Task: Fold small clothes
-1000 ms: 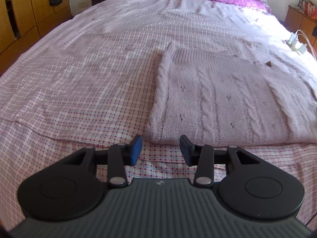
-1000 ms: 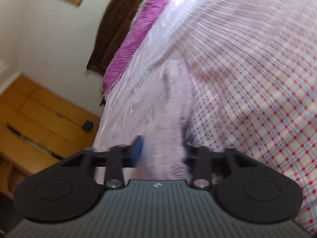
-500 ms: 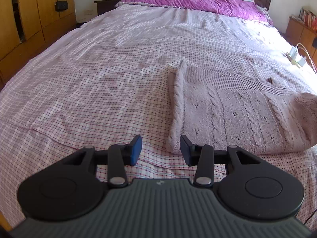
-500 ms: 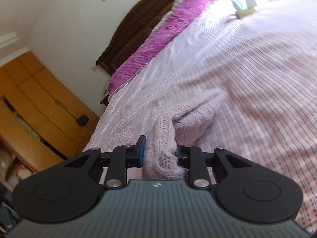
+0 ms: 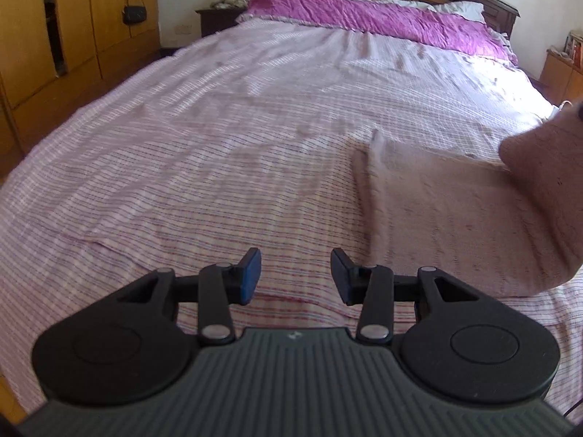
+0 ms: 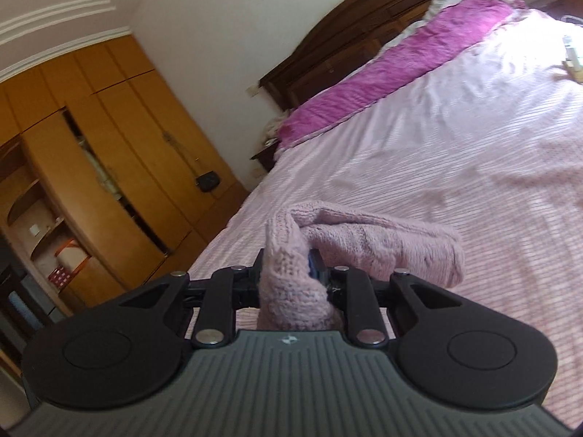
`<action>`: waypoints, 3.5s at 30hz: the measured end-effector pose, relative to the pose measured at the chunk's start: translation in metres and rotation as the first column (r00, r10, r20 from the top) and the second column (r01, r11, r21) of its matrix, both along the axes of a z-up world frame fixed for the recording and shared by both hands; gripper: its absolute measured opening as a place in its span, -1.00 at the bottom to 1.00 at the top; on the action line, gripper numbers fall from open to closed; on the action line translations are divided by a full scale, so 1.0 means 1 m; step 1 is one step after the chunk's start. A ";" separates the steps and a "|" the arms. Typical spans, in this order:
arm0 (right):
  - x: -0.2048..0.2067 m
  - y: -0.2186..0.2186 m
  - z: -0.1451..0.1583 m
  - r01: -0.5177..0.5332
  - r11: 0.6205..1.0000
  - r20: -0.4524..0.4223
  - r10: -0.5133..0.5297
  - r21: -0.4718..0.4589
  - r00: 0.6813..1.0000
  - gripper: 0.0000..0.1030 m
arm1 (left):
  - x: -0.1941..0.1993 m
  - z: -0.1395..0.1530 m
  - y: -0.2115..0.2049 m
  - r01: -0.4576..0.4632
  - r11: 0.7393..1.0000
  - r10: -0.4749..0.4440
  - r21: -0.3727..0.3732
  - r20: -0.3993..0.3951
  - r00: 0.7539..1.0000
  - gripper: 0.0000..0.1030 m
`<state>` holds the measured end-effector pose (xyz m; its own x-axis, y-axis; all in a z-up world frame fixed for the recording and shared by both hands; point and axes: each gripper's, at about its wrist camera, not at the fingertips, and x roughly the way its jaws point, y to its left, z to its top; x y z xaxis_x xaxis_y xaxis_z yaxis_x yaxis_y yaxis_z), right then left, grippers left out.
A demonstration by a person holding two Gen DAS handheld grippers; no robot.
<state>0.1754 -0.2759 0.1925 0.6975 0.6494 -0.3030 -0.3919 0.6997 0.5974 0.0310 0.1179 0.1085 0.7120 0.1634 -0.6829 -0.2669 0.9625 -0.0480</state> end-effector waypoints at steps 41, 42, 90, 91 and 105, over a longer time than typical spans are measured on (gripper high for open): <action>-0.075 0.024 -0.077 0.088 0.981 0.003 -0.089 -0.173 0.996 0.43 | 0.076 0.008 -0.036 0.209 0.948 -0.194 -0.239 0.085 0.977 0.14; -0.073 0.021 -0.079 0.098 0.981 -0.005 -0.100 -0.165 0.995 0.43 | 0.083 0.008 -0.041 0.221 0.949 -0.207 -0.224 0.084 0.975 0.14; -0.005 0.046 -0.122 -0.068 0.997 -0.200 0.060 -0.033 0.978 0.76 | 0.100 -0.060 0.019 0.157 0.844 -0.172 -0.512 0.018 0.985 0.54; -0.001 0.049 -0.127 -0.079 0.996 -0.217 0.070 -0.033 0.974 0.78 | 0.101 -0.064 0.022 0.162 0.810 -0.177 -0.563 0.028 0.984 0.54; 0.010 0.047 -0.092 -0.073 0.996 -0.321 0.089 0.059 0.943 0.03 | 0.092 -0.043 -0.018 0.189 0.752 -0.185 -0.632 0.072 0.980 -0.09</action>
<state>0.1851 -0.2292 0.1010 0.5114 0.7181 -0.4720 -0.2266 0.6425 0.7320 0.1232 0.1004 0.0660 0.6854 -0.4414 -0.5791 -0.0831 0.7427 -0.6644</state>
